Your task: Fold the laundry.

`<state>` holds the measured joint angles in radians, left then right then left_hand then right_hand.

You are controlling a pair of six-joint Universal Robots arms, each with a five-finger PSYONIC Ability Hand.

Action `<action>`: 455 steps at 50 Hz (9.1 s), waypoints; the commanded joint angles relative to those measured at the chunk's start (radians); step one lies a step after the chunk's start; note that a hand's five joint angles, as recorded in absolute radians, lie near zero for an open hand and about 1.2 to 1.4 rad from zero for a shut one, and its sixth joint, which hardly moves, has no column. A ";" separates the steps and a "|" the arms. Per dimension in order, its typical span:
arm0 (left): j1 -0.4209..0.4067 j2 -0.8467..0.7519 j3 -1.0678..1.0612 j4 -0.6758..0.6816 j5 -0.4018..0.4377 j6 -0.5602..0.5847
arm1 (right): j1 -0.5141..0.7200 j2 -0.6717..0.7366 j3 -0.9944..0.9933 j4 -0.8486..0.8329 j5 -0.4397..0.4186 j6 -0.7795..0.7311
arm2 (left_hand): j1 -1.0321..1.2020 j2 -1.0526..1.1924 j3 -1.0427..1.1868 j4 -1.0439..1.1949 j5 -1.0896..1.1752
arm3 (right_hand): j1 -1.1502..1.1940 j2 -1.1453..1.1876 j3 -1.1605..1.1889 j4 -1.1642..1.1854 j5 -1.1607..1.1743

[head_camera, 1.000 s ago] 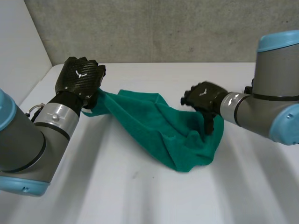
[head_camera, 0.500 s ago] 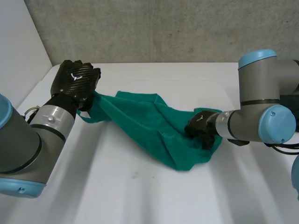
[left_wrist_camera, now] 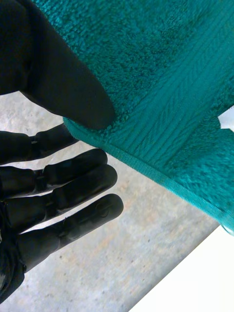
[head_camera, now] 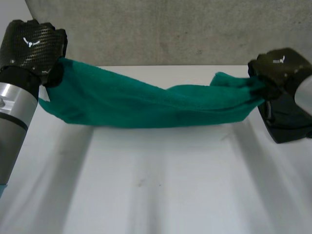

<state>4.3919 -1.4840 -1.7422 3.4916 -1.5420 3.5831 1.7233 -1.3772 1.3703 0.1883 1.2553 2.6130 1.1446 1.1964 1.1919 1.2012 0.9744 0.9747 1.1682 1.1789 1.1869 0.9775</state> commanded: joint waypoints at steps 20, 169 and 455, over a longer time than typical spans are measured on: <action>-0.072 -0.339 0.062 -0.123 0.005 -0.006 | -0.047 0.098 0.126 0.168 -0.043 -0.298 | 0.252 0.200 0.204 0.195 0.247 | 0.422 0.228 0.217 0.209 0.244; -0.005 -0.284 -0.001 -0.441 0.034 0.022 | 0.039 0.167 0.104 0.487 0.050 -0.489 | 0.246 0.194 0.199 0.190 0.242 | 0.422 0.228 0.217 0.209 0.244; 0.044 -0.389 -0.026 0.081 -0.020 -0.144 | 0.631 0.682 -0.379 -0.271 -0.174 -0.455 | -0.969 -1.021 -1.017 -1.026 -0.974 | 0.009 -0.185 -0.195 -0.203 -0.169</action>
<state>4.4393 -1.8673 -1.7689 3.5738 -1.5624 3.4390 2.3482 -0.7428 1.0212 -0.1098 1.0560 2.1489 0.1845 0.2005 0.2104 0.5062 0.0433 0.9753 1.1698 1.1796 1.1899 0.9879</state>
